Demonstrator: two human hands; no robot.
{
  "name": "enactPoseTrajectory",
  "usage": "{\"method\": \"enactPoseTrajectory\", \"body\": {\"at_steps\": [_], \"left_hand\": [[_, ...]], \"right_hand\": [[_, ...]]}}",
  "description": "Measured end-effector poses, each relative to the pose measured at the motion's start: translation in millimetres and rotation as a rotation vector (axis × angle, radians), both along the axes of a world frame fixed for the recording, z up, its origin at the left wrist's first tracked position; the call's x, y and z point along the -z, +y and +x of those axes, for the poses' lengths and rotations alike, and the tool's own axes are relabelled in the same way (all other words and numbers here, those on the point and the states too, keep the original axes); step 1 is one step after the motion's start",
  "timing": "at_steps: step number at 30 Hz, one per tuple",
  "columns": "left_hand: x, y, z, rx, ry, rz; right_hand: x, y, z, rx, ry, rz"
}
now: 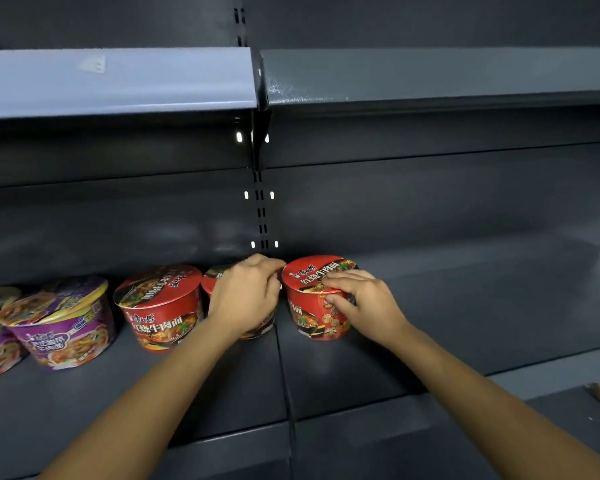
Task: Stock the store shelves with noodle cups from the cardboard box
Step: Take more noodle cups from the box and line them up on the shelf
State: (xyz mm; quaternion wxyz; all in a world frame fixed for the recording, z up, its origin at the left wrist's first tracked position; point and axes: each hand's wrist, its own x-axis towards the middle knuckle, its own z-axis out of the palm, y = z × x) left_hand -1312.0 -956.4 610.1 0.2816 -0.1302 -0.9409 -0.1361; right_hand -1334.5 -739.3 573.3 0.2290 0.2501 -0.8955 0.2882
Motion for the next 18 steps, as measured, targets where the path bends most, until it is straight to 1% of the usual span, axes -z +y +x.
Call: {"method": "enactPoseTrajectory", "body": {"at_steps": [4,8,12,18], "left_hand": [[5.9,-15.0,-21.0,-0.047,-0.095,-0.123],[13.6,-24.2,-33.5,-0.022,-0.192,-0.069],[16.2,-24.6,-34.4,0.007,-0.196,-0.173],[18.5,-28.2,-37.3,0.001,-0.208,-0.246]], "right_hand": [[-1.4,-7.6,-11.9,0.026,0.003,0.005],[-1.6,-11.5,-19.9,0.037,0.019,0.036],[-1.9,-15.3,-25.1,0.060,0.033,0.031],[0.7,-24.5,-28.7,0.124,0.087,0.051]]}}
